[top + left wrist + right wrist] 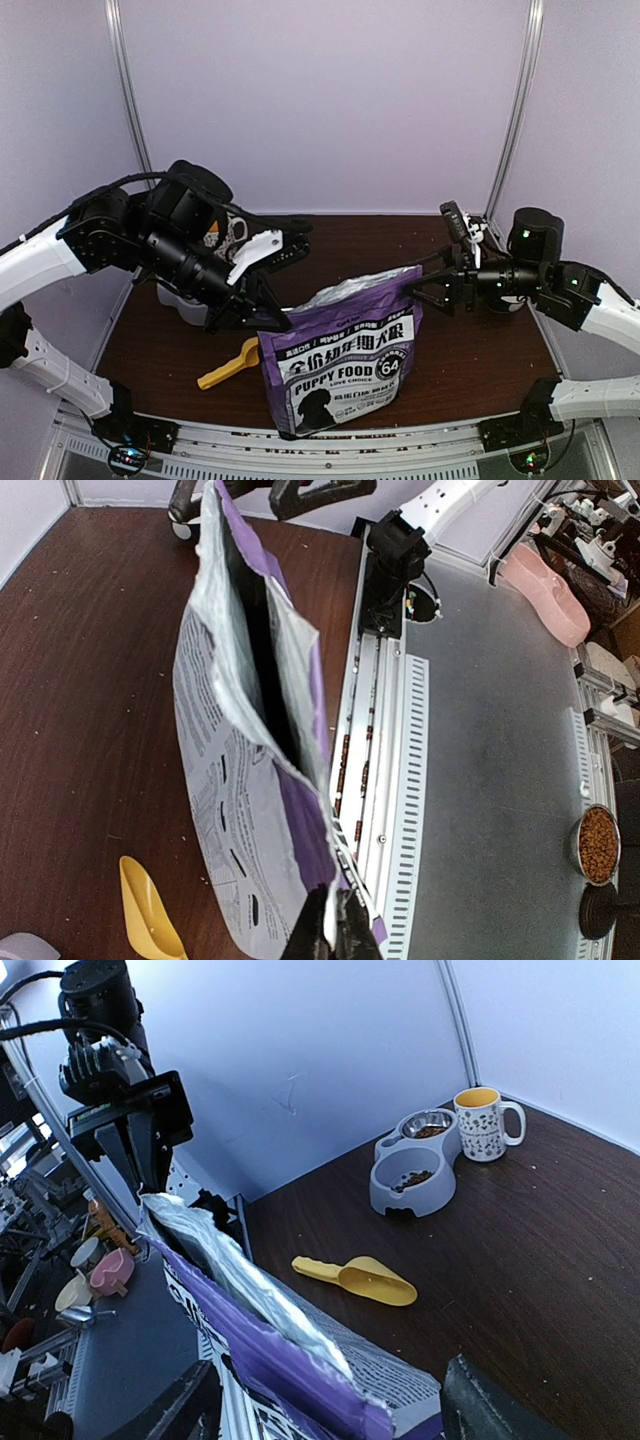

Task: Serve the pet food
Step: Adjust the pet food bag at the center of the board, then press the seal on the pet food bag.

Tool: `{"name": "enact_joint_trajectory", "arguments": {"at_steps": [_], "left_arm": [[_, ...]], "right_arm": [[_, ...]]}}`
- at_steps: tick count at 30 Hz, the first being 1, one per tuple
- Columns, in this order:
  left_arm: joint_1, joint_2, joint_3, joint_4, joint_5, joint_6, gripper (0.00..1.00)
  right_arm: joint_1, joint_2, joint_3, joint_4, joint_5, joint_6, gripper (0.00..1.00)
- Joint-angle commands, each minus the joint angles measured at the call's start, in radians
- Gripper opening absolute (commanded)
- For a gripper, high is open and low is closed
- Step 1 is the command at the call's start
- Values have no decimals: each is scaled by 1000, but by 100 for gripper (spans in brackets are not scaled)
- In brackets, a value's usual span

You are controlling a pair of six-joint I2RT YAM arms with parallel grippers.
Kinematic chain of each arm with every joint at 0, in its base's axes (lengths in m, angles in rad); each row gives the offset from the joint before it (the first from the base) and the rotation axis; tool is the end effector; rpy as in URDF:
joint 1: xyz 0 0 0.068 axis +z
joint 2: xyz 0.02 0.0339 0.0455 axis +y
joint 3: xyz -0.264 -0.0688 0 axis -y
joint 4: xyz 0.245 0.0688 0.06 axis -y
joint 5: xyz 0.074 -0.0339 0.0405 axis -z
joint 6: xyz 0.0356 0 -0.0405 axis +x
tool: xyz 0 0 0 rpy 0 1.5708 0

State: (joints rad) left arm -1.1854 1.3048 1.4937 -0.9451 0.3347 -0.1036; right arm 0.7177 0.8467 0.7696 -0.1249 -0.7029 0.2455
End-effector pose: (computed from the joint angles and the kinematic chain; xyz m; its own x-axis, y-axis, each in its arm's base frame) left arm 0.0863 -0.2437 0.3993 -0.3564 0.6186 -0.7002 0.9332 0.1987 -0.2994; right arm 0.1303 0.1443 0.3319 -0.3845 -0.0895 -0.9188 -0.9128 0.1856 0.3639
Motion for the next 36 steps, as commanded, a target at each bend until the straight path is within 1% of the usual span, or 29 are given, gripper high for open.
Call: {"name": "enact_joint_trajectory", "arguments": {"at_steps": [1, 6, 9, 11, 13, 17, 18, 19, 21, 26, 27, 28, 30, 31, 34, 35, 36], "left_arm": [[1, -57, 20, 149, 63, 23, 0], [1, -55, 20, 144, 61, 24, 0], [1, -55, 20, 138, 57, 26, 0], [2, -58, 19, 135, 49, 27, 0], [1, -61, 19, 134, 46, 27, 0], [1, -62, 19, 132, 44, 27, 0], [1, -62, 19, 131, 43, 27, 0], [1, -62, 20, 127, 41, 27, 0], [1, -61, 20, 122, 34, 28, 0], [1, -49, 41, 95, -21, 35, 0], [1, -41, 52, 84, -40, 35, 4], [1, -27, 70, 70, -59, 35, 13], [1, 15, 116, 39, -79, 37, 20], [1, 51, 142, 25, -81, 40, 25], [1, 154, 243, -33, -100, 45, 56], [0, 188, 282, -58, -103, 54, 63], [-2, 217, 329, -76, -108, 65, 67]], "right_arm": [[-6, 40, 17, 96, -132, -44, 74], [-6, 48, -7, 160, -147, -45, 70], [-6, 67, -2, 159, -161, -54, 62], [-6, 86, 7, 150, -200, -57, 59], [-6, 102, 15, 139, -230, -60, 59], [-6, 118, 19, 120, -241, -80, 60], [-6, 120, 20, 122, -239, -81, 58], [-6, 120, 19, 127, -239, -78, 54], [-6, 119, 20, 134, -239, -78, 41], [-6, 123, 32, 125, -243, -85, 6], [-7, 121, 32, 122, -244, -83, 1], [-6, 117, 32, 123, -246, -82, 0], [-6, 104, 27, 130, -247, -73, 0], [-6, 96, 23, 138, -248, -66, 0], [-6, 69, 11, 153, -253, -44, 0], [-6, 55, 4, 156, -252, -39, 0], [-6, 43, -1, 159, -248, -34, 0]]}}
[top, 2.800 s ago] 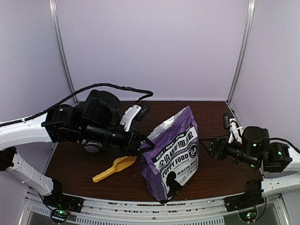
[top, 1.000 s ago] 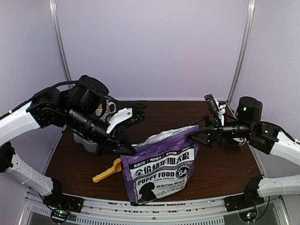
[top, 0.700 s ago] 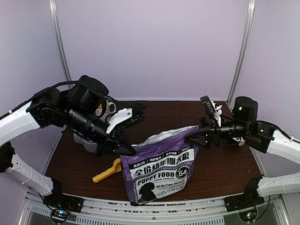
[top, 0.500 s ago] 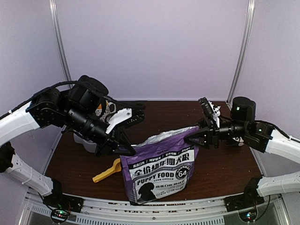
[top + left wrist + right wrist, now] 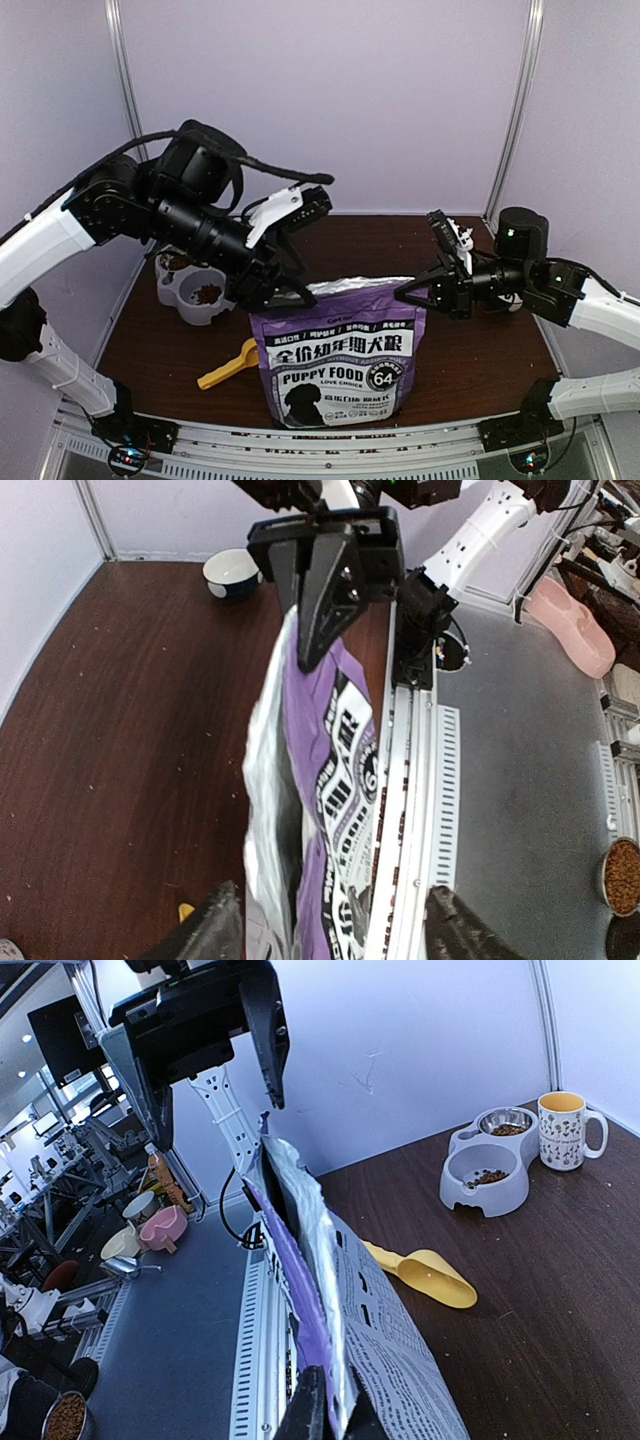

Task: Serve the pet food
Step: Press the seal on the pet food bag.

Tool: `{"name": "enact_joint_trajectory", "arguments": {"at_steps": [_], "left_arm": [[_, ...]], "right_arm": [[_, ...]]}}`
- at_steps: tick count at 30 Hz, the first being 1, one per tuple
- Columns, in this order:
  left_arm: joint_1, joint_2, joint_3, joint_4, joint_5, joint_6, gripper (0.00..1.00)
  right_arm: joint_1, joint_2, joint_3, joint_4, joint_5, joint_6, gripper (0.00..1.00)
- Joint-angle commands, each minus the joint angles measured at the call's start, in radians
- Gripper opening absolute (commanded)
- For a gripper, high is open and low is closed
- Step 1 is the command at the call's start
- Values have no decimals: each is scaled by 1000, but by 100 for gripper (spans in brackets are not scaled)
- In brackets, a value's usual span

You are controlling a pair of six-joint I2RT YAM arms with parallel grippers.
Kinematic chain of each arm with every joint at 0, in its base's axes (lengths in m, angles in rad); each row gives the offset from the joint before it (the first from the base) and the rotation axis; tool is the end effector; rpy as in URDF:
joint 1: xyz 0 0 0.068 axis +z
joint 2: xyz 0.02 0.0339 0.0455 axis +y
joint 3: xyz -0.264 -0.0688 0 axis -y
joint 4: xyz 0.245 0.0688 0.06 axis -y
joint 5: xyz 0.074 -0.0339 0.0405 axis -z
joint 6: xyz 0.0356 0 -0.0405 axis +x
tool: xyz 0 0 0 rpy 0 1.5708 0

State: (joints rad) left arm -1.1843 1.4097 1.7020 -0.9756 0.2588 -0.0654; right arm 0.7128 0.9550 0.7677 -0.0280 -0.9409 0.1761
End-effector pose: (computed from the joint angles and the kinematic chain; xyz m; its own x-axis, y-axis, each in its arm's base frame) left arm 0.0967 -0.2619 0.4337 -0.3009 0.5717 -0.7633 0.9526 0.2184 -0.2119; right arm 0.1417 0.1605 0.3220 -0.3312 -0.1499 -0.9316 -0.9389 -0.0450 0.3411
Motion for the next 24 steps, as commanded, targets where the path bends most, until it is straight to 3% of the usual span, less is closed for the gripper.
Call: {"name": "enact_joint_trajectory", "arguments": {"at_steps": [1, 10, 17, 20, 24], "left_arm": [[-6, 138, 146, -59, -33, 40, 71], [-23, 257, 269, -90, -36, 116, 85], [-23, 350, 325, -144, -50, 145, 85], [-23, 362, 333, -144, -14, 144, 77], [-23, 373, 339, -143, 35, 148, 43]], "right_arm": [[-1, -78, -6, 64, -7, 40, 0], [-1, -153, -49, 63, 5, 63, 0], [-1, -163, -51, 64, -12, 71, 0], [-1, -171, -49, 64, -12, 75, 0], [0, -166, -41, 56, -25, 83, 0]]}}
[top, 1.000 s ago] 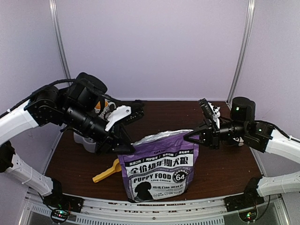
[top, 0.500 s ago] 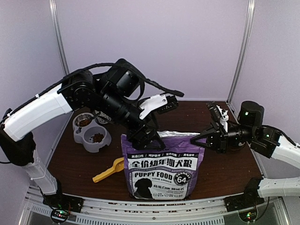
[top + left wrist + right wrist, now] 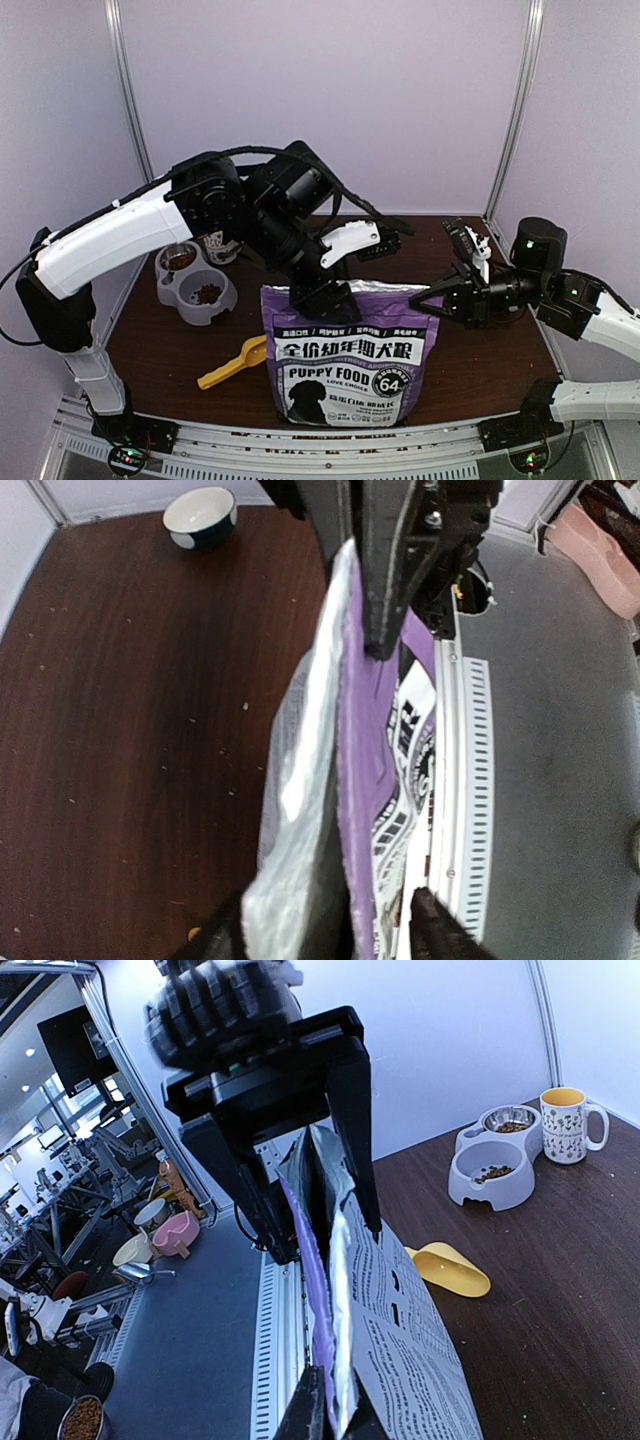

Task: Serve the pet food
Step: Press the seal on the pet food bag.

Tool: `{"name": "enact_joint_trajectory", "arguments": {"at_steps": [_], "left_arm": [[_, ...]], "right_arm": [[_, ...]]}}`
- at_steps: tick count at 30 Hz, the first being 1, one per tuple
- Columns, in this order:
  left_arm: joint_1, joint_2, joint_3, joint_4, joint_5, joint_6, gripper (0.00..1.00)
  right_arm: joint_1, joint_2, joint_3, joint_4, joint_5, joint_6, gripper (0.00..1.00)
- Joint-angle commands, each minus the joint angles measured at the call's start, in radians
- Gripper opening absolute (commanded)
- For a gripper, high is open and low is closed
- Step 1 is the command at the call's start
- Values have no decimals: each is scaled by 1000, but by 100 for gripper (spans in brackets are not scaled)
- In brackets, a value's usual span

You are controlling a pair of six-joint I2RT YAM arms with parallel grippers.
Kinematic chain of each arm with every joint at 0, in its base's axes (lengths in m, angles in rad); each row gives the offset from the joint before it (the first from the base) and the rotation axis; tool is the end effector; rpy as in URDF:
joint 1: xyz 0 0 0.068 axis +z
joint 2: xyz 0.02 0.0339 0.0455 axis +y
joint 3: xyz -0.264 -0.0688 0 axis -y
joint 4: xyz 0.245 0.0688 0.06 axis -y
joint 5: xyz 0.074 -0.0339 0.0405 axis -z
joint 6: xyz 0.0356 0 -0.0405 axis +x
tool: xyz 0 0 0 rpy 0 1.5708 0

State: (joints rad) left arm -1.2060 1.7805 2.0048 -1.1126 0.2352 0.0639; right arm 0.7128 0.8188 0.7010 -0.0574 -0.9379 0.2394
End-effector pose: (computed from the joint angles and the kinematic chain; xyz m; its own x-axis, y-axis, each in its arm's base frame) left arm 0.1239 -0.3477 0.4004 -0.2149 0.7368 -0.6410 0.9766 0.1629 -0.1402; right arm 0.1201 0.1418 0.3205 -0.3623 -0.1278 -0.9233 -0.9280 -0.0427 0.3700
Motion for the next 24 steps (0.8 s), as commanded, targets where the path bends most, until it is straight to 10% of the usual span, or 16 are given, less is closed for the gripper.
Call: {"name": "enact_joint_trajectory", "arguments": {"at_steps": [1, 5, 14, 20, 24], "left_arm": [[-1, 4, 34, -6, 65, 19, 32], [-3, 7, 24, 8, 91, 10, 0], [-3, -1, 6, 16, 124, 18, 0], [-3, -4, 0, 16, 121, 19, 0], [-3, -7, -2, 27, 121, 18, 0]], "right_arm": [[0, -26, 29, 80, -32, 20, 0], [6, -26, 28, 74, -18, 17, 8], [87, 76, 99, -58, 52, -87, 40], [123, 133, 147, -82, 102, -132, 41], [145, 163, 173, -136, 141, -179, 25]]}}
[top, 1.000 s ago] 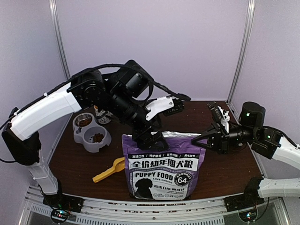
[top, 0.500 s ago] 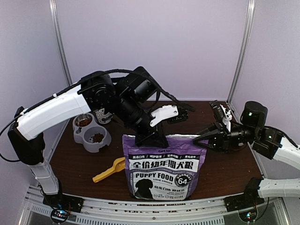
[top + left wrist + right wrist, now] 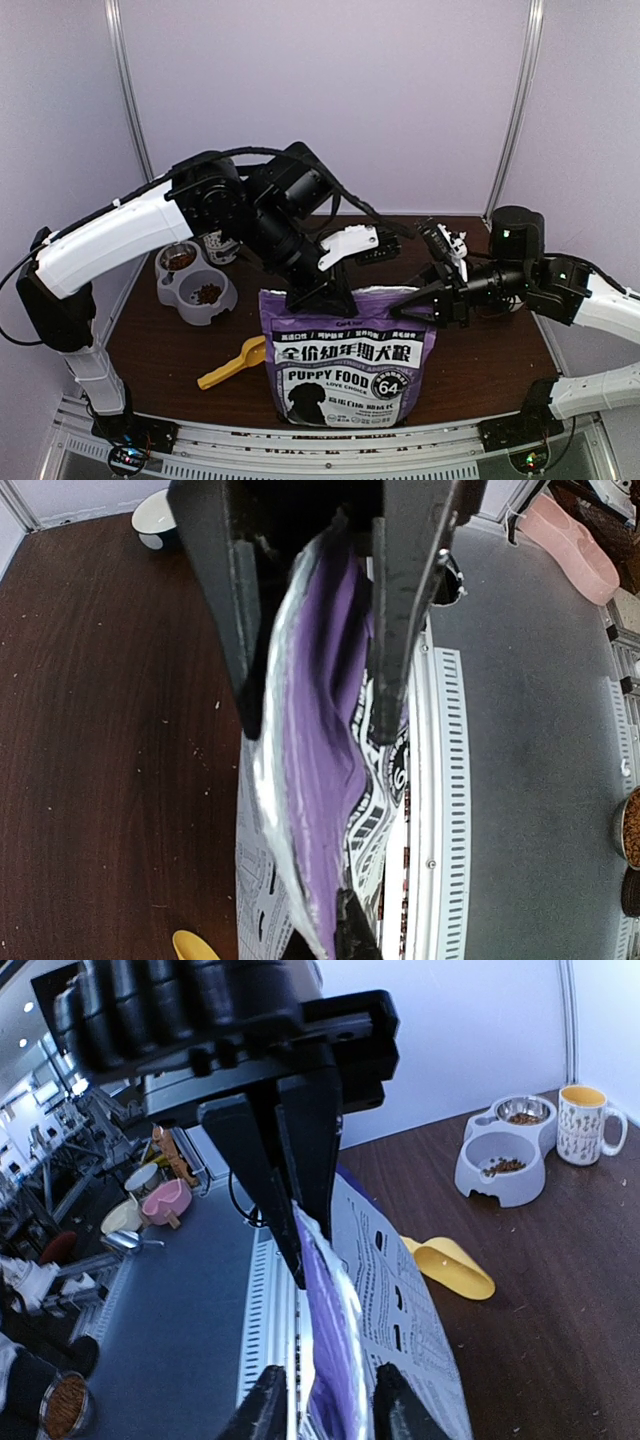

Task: Serve the pet food
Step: Press the seal on the pet food bag.

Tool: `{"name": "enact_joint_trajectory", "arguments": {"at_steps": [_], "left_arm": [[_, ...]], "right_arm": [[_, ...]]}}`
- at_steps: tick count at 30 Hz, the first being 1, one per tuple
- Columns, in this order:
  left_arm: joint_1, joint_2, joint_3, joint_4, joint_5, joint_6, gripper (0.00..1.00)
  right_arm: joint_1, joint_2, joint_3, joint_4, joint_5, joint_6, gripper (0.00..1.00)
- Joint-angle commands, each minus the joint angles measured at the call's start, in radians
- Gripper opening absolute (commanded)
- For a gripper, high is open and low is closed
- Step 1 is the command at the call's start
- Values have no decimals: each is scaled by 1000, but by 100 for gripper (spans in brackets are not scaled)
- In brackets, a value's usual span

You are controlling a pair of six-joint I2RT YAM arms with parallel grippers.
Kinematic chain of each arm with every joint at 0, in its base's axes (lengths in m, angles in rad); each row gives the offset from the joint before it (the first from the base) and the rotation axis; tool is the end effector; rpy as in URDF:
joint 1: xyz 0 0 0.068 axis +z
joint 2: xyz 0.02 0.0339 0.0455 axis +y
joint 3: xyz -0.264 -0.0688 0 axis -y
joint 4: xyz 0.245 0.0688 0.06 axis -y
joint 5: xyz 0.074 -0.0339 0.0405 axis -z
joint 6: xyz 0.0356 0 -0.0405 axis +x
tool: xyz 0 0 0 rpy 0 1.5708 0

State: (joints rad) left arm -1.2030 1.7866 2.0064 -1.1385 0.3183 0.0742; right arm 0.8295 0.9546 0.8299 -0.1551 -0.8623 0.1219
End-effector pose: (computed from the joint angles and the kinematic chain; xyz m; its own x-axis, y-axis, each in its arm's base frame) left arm 0.1219 -0.3474 0.3977 -0.2142 0.7518 -0.6236 0.9731 0.1089 -0.2031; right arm 0.1228 0.1742 0.3312 -0.3034 -0.2142 -0.9285 -0.9429 -0.0734 0.3250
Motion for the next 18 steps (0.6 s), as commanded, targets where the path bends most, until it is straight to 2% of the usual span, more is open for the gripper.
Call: {"name": "enact_joint_trajectory", "arguments": {"at_steps": [1, 4, 5, 8, 11, 16, 18], "left_arm": [[-6, -14, -4, 57, 41, 6, 0], [-6, -13, -6, 80, 48, -1, 0], [-6, -12, -10, 96, 49, -5, 9], [-7, -2, -12, 128, 56, -12, 26], [-10, 23, -1, 144, 53, -18, 34], [-18, 68, 45, 150, 48, -18, 29], [-20, 76, 49, 157, 46, -17, 21]], "right_arm": [[30, 27, 44, -43, 75, -69, 20], [35, 18, 40, -40, 102, -78, 5], [34, 12, 35, -35, 110, -80, 0], [35, -8, 27, -20, 130, -83, 0], [36, -22, 29, -22, 141, -86, 0], [34, -30, 29, -35, 140, -91, 0], [34, -38, 24, -33, 141, -90, 0]]}}
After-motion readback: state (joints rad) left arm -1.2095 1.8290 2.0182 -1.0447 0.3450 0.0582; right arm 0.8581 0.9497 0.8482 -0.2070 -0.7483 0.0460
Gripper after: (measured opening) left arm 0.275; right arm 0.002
